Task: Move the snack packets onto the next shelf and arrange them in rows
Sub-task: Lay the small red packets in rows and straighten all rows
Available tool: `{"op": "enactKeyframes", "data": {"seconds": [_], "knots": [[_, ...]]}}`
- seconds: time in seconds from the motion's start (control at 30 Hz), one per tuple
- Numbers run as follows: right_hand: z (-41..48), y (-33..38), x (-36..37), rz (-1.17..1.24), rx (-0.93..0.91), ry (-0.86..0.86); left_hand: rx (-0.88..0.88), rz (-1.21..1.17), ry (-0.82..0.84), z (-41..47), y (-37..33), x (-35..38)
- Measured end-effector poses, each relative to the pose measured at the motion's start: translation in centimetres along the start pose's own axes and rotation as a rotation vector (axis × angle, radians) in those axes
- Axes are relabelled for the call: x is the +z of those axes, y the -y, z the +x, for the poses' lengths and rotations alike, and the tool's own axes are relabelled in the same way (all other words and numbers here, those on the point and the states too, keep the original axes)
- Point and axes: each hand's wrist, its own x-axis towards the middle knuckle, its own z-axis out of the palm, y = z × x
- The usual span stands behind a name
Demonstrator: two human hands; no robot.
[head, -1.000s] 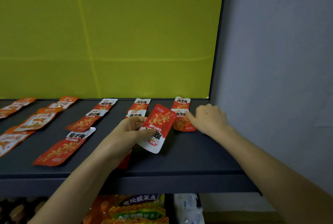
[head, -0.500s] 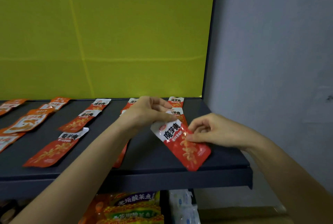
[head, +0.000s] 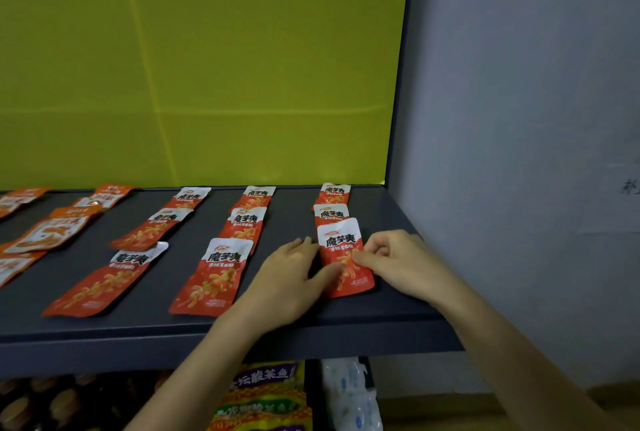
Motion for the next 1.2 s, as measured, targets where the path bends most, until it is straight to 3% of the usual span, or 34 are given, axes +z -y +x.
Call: {"op": "enactKeyframes", "data": {"seconds": [0.27,0.43,0.53,0.67,0.83,1.03,1.2], "knots": [[-0.8,0.4,-0.3,-0.256,-0.068,0.027,0.006,0.103,-0.007,-0.7,0.1,0.4],[-1.0,0.7,-1.0,-0.338,-0.055,0.107,-0.014,0.052,0.04,-1.0,-0.1,-0.3],[0.1,1.2,-2.4,-0.353,-0.037,0.125,-0.049,-0.019,-0.02,0.3,-0.4,-1.2],[3.8,1.5,-3.5,-0.256,-0.051,0.091,-0.158,-0.087,-0.032,4.1,-0.5,-1.9],[7.0,0.3,-2.2,-0.05,0.035,0.233,-0.293,-0.198,-0.004,8.0,-0.7,-1.0],[8.5,-0.7,-0.7,0.059,-0.014,0.202,-0.305,-0.176,-0.06,9.7,-0.4,0.0],[9.2,-0.7,0.1,0.014,-0.031,0.124,-0.293,-0.137,-0.082,10.2,0.2,0.4]]}}
